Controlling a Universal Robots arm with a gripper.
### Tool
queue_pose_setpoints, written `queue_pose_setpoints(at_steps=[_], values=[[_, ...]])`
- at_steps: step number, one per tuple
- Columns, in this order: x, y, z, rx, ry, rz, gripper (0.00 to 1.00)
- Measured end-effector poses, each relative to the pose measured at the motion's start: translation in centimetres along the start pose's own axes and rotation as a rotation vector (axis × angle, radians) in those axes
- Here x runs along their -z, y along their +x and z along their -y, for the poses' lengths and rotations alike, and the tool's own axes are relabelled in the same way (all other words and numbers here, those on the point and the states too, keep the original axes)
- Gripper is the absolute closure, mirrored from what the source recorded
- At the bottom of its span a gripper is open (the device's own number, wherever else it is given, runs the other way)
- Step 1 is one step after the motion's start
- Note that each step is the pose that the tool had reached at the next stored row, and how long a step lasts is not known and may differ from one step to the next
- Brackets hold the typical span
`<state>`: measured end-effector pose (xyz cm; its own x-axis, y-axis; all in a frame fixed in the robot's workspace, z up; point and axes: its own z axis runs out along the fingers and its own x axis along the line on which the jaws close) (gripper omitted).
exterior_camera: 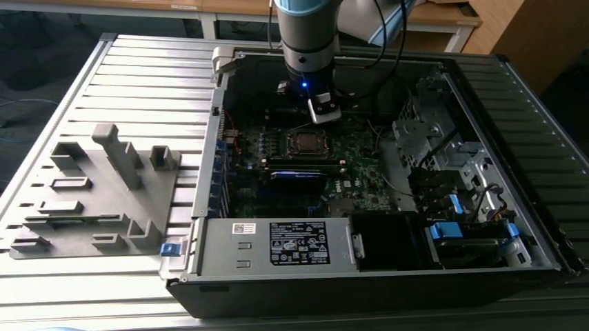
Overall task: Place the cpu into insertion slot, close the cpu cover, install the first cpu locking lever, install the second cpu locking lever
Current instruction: 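Install the first cpu locking lever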
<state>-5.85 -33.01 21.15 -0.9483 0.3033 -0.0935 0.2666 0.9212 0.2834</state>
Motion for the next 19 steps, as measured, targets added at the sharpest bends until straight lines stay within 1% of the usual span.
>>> queue_pose_setpoints(at_steps=[2,6,14,19], values=[[-0.02,-0.01,0.01,0.001,0.0000,-0.0003,0.89],[-0.26,-0.04,0.06,0.006,-0.0005,-0.0019,0.89],[-0.45,-0.04,-0.08,0.037,-0.0036,-0.0113,0.89],[-0.50,-0.17,-0.08,0.040,-0.0039,-0.0120,0.89]])
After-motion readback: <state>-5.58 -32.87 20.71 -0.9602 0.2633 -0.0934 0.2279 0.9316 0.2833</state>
